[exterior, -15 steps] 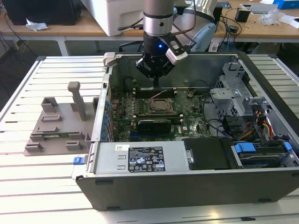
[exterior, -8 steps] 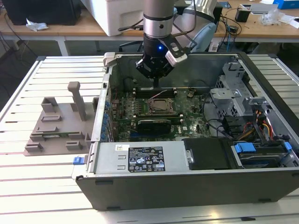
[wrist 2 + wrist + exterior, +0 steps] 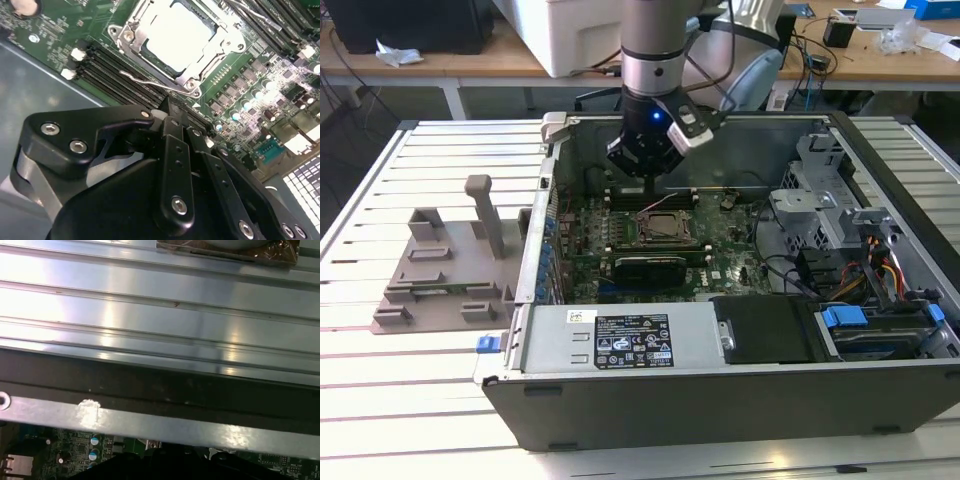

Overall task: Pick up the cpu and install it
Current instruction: 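Install the first cpu locking lever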

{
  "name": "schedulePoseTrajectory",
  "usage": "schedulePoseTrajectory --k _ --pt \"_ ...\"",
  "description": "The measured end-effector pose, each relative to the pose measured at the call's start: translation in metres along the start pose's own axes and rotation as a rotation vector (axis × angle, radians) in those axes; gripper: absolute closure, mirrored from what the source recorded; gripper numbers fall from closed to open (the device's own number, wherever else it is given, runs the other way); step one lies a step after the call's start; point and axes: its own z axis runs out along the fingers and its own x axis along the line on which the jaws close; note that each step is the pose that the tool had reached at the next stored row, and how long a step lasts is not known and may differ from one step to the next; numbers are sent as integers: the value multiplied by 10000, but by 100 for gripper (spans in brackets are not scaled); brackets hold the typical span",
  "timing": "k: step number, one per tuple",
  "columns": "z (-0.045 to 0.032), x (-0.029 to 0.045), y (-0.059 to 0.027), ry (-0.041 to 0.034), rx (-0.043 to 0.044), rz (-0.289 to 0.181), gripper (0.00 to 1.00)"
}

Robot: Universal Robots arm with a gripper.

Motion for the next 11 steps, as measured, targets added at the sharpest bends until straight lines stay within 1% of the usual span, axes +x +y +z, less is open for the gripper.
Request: schedulePoseTrajectory --k 6,9,10,11 --pt "122 5 -1 13 -3 0 89" --pt "154 -24 12 20 -2 0 89" --pt "162 -40 21 21 -3 1 89" --pt "172 -72 34 24 -3 0 89"
